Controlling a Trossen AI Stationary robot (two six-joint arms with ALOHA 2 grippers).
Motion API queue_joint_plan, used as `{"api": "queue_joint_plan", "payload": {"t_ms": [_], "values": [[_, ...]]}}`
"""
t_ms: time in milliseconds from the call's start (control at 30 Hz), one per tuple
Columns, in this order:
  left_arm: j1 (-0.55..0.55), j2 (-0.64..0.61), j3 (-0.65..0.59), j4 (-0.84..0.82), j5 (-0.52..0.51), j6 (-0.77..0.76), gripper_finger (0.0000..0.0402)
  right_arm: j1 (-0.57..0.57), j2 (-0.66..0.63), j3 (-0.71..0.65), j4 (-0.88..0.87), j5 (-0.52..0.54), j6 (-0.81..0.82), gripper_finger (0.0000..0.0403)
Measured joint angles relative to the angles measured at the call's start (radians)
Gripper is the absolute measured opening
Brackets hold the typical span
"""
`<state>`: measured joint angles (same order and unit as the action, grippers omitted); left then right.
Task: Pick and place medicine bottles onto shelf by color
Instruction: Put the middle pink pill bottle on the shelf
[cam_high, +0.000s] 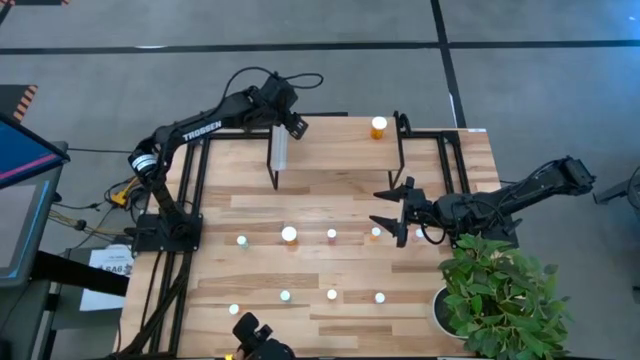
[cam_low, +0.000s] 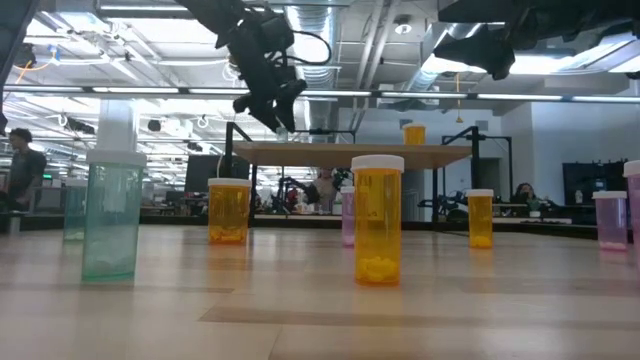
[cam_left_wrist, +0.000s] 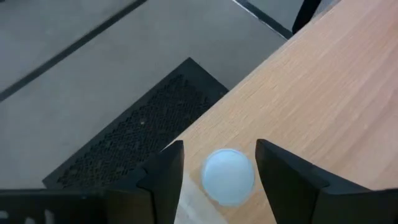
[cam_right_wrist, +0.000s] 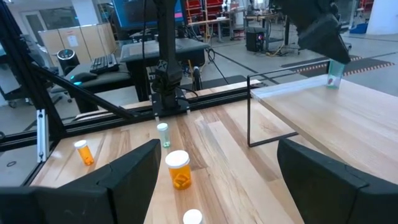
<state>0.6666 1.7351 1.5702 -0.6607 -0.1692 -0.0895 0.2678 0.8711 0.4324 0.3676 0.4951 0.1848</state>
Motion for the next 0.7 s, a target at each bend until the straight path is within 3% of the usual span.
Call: {"api": "queue_joint_plan", "payload": {"t_ms": [367,567,700], "values": [[-0.009,-0.022,0.099,-0.138,-0.047,0.045,0.0187,0.034,0.0,0.0,-0.012,0.0,0.007,0.0345],[-0.089,-0.146,0.105,-0.112,-0.149,0.087,0.0177,0.035,0.0,0.0,-0.027,0.0,0.018,0.0341],[-0.178,-0.253,0.053,-0.119,-0.127,0.076,0.0167,0.051,0.0,0.0,-0.038,0.0,0.027,0.0343]]}}
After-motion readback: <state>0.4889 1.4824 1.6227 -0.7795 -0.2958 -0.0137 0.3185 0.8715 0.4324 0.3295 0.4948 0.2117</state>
